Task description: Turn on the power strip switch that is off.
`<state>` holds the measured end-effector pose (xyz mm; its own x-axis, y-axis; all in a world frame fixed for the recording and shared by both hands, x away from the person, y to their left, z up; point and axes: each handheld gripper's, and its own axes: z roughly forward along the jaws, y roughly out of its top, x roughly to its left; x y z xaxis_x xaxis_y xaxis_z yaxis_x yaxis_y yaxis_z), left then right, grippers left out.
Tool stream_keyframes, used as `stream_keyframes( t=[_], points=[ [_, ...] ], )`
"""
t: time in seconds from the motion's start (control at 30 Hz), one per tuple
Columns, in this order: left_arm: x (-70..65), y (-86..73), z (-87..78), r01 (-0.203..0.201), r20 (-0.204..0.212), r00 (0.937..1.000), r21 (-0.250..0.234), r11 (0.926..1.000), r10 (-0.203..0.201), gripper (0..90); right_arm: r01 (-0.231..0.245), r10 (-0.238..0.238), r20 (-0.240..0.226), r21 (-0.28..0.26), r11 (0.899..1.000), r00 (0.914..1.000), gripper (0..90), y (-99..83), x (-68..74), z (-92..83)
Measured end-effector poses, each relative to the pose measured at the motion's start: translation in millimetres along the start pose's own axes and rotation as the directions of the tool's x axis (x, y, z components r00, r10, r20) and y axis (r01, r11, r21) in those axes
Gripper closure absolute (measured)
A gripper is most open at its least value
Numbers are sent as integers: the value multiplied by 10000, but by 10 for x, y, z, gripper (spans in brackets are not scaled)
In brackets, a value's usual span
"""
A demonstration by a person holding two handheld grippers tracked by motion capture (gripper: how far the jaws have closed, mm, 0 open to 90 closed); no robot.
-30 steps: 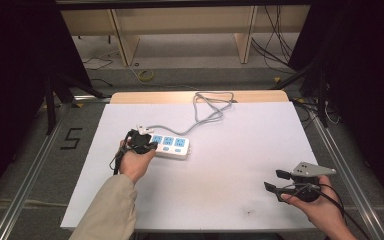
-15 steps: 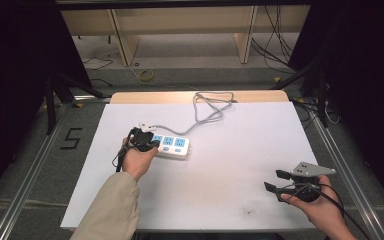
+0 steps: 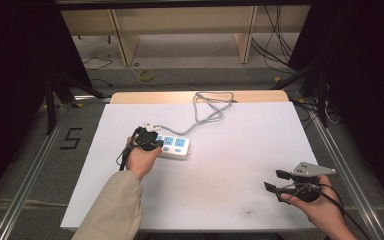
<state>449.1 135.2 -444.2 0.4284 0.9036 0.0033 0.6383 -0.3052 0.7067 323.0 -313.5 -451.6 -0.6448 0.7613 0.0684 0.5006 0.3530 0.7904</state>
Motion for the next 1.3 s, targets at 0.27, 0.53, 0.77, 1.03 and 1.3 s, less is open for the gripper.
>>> stream_keyframes(
  t=[0.27, 0.53, 0.77, 1.03, 1.3],
  points=[
    [-25, 16, 43, -72, 32, 10000, 56, 10000, 72, 897, -25, 25, -1, -15, 10000, 10000, 350, -1, -2, 0],
    [-45, 23, 85, -131, 34, 9999, 132, 9998, 130, 897, -30, 30, -8, -10, 10000, 10000, 349, -2, -2, -1],
    [-49, 27, 103, -177, 29, 9998, 238, 9996, 176, 897, -31, 31, -13, 0, 10000, 10000, 350, -3, -2, 0],
    [-57, 30, 122, -222, 79, 9997, 288, 9993, 220, 897, -31, 31, -23, 27, 10000, 10000, 349, -4, -1, 3],
    [-74, 28, 149, -211, 73, 9998, 346, 9992, 209, 896, -43, 43, -26, 28, 10000, 10000, 349, -7, -4, 0]
  ],
)
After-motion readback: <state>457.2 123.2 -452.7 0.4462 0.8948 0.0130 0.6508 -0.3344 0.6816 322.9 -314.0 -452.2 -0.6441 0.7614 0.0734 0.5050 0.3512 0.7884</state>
